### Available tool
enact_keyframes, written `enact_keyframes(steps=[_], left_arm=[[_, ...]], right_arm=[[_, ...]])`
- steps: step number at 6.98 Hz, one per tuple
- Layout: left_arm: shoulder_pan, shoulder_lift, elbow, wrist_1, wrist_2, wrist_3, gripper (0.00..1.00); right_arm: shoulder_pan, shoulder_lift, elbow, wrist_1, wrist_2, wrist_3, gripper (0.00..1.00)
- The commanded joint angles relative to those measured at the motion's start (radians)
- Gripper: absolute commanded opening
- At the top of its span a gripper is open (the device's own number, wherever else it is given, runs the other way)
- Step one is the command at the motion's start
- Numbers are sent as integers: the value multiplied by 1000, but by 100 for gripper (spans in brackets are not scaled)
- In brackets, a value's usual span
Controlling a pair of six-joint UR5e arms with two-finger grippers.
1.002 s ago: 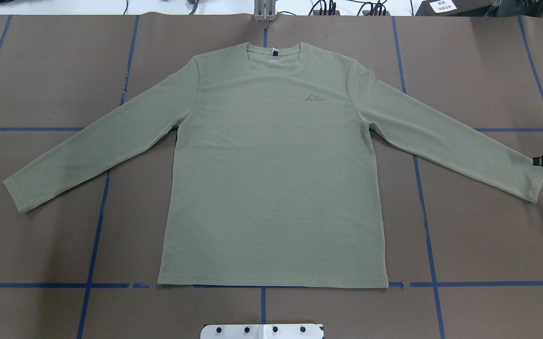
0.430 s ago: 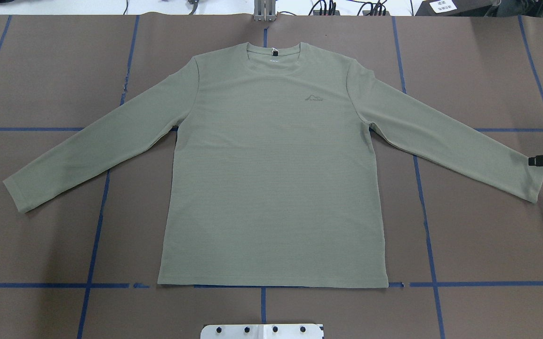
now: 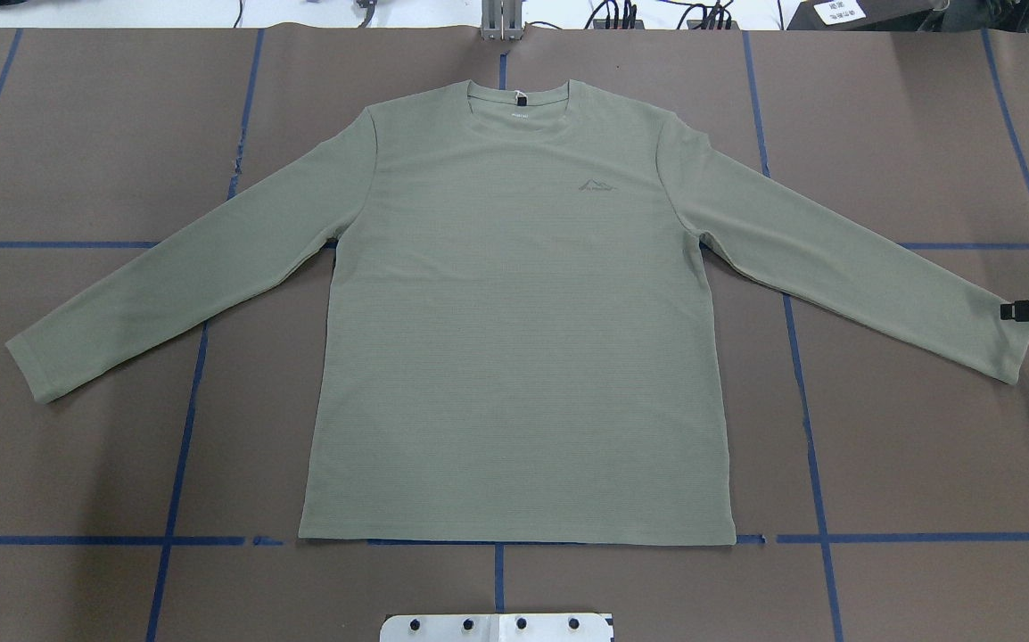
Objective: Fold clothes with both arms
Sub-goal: 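Move the right gripper to the sleeve cuff nearest it and grasp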
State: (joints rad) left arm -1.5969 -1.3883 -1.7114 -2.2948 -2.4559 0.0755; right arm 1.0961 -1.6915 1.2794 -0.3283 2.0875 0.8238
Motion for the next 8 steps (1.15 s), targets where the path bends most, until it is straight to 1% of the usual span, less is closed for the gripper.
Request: enact_keyframes(steps=[1,2,3,4,5,6,8], left_arm=[[0,0,7,0,0,3,100],[0,0,9,0,0,4,100],[0,0,9,0,0,4,100],[0,0,10,0,0,6,100],[0,0,10,0,0,6,100],[0,0,10,0,0,6,100],[0,0,12,0,0,6,100]], right_arm=[[-7,-10,-2,18,-1,0,67],[-7,-10,-2,18,-3,0,59],[-8,-10,-6,17,-3,-3,55],[-10,-10,-8,17,-4,-3,55],[-10,-10,-9,17,-7,-3,42],[-10,-7,-9,17,-9,-3,0],[-10,1,4,5,3,-5,0]])
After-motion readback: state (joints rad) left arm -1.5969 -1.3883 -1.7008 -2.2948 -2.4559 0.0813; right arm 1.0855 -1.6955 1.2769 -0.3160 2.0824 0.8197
